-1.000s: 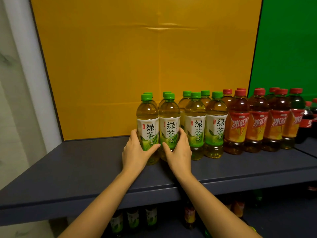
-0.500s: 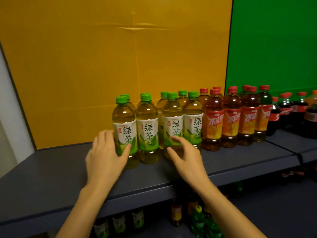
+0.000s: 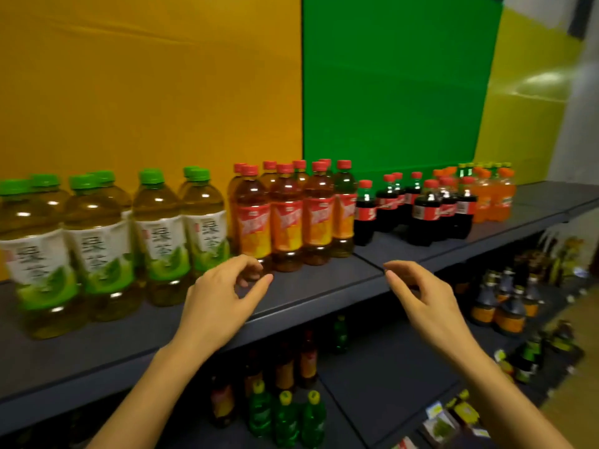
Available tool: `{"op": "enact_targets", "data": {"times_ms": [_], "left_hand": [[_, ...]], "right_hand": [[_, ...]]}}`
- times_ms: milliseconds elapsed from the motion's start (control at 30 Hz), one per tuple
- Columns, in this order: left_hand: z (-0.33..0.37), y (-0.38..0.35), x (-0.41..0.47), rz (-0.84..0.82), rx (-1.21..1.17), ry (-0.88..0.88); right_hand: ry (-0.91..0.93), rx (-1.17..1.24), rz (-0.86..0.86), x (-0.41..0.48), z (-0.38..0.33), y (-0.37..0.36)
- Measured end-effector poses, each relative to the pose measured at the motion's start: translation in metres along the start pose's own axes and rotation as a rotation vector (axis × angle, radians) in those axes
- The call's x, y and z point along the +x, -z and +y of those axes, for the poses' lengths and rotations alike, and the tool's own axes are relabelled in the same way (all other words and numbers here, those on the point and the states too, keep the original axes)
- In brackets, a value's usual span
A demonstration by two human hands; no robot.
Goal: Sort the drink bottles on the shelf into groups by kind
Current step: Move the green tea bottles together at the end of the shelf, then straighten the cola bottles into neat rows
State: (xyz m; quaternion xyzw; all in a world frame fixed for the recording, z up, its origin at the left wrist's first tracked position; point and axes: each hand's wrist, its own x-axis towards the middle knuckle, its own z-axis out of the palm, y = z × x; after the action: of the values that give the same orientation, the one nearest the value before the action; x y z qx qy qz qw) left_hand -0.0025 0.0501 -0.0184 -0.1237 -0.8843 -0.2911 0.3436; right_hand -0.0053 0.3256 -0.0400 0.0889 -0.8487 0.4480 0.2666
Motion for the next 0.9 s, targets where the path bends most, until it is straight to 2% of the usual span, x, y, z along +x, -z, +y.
{"op": "enact_targets", "data": {"times_ms": [200,533,900], "left_hand": [[0.042,-0.082,0.004,-0.08,-0.084,0.046],[0.082,-0.16,0.048,-0.141,-0.079,0.015],[0.097,-0.247,0.127,-0.056,-0.147,0.02]], "right_hand": [[-0.023,-0.034,-0.031,0.006,0.065,0.048],[0.014,-0.099,-0.027,0.058,0.126,0.079],[0.12,-0.081,-0.063,0.17,0.173,0.085]]}}
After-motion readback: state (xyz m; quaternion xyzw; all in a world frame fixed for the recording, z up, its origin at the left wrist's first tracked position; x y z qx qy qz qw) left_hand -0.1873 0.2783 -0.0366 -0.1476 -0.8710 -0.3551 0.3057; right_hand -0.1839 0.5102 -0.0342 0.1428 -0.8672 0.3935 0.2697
